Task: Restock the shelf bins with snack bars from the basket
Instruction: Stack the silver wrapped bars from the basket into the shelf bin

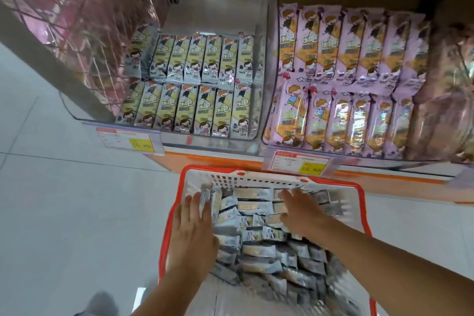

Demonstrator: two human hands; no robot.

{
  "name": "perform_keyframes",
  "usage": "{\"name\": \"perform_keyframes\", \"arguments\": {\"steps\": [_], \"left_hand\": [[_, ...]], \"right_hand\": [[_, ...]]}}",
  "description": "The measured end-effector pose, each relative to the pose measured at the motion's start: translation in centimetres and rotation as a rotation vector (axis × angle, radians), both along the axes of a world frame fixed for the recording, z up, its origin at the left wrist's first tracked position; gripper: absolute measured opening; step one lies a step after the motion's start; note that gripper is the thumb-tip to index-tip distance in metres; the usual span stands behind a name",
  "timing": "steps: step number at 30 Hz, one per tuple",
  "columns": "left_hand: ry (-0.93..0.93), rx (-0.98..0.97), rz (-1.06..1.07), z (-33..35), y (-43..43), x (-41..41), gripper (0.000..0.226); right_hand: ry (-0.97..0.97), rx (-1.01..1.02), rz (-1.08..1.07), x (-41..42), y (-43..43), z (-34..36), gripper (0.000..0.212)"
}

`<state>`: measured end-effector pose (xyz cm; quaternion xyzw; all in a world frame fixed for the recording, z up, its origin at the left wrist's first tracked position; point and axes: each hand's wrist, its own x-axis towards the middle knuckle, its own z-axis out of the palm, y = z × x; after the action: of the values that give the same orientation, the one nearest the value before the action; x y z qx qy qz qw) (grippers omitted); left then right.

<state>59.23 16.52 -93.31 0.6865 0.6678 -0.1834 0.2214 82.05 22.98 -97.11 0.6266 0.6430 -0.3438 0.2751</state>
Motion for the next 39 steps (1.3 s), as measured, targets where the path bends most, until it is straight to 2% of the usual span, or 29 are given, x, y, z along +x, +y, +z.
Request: {"name": "perform_keyframes", "arguments": {"steps": [3,6,9,13,19,31,34,39], "left_hand": [[-0.083,-0.047,-0.062,-1.8,0.1,1.8,0.065],[-0.129,-0.044,-0.071,-3.9,0.5,3.4,0.063],[-0.152,-0.084,-0.086,-5.6,1.2,4.8,0.064],[-0.151,-0.102,-0.163,-7.8,2.2,6.6,0.066],[-0.185,-0.08,-0.216,-9.8,3.0,8.5,0.072],[-0.218,-0.001,-0.274,-13.2,2.8,9.9,0.071],[-0.198,0.006,-0.305,-13.5,3.4,10.0,0.064],[-0.171,-0.01,-0.325,-13.4,4.6,10.2,0.048]], "right_hand": [[0.008,0.029,-0.102,0.4,-0.5,-1.6,0.063],[-0.004,0.15,-0.134,1.3,-1.1,-2.8,0.064],[-0.023,0.222,-0.134,2.5,-2.0,-3.9,0.067],[0.005,0.212,-0.15,3.8,-2.5,-4.9,0.067],[0.028,0.312,-0.191,4.6,-2.2,-6.0,0.055],[-0.038,0.262,0.029,4.7,-1.9,-7.5,0.06],[0.004,0.188,0.018,4.8,-1.5,-7.5,0.057],[0.138,0.15,-0.081,5.3,-1.2,-7.2,0.039]]}}
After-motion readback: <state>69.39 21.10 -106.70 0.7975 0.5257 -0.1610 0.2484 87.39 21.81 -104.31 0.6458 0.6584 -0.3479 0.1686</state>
